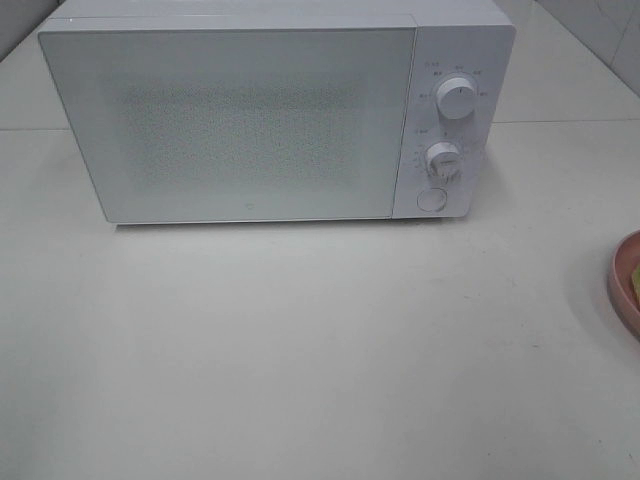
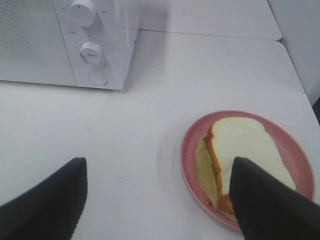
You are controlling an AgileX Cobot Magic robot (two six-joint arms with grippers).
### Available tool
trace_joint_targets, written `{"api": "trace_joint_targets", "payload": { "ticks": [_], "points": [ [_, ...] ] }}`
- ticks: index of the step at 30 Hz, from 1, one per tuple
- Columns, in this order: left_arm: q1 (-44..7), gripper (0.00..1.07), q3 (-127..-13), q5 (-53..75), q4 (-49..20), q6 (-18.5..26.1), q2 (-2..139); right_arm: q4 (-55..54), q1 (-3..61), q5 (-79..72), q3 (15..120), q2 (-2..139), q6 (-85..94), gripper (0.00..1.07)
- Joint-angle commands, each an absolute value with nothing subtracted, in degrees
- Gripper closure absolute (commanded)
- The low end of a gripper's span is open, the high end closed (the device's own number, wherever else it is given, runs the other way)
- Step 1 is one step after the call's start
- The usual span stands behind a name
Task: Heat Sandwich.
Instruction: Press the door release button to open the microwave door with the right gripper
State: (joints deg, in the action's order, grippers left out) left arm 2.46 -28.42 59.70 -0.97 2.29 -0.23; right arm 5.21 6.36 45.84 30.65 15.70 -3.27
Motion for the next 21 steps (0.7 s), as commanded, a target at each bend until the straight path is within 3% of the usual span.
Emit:
{"api": "trace_joint_targets", "payload": {
  "ticks": [1, 21],
  "points": [
    [2.46, 0.08, -28.36, 59.36, -0.97, 2.06, -1.89, 5.27, 6.02, 42.23, 31.17, 18.45, -3.84, 0.31],
    [2.46, 0.08, -28.36, 59.36, -0.97, 2.06, -1.89, 5.27, 6.02, 22.98, 31.17, 36.38, -3.84, 0.31]
  ]
}}
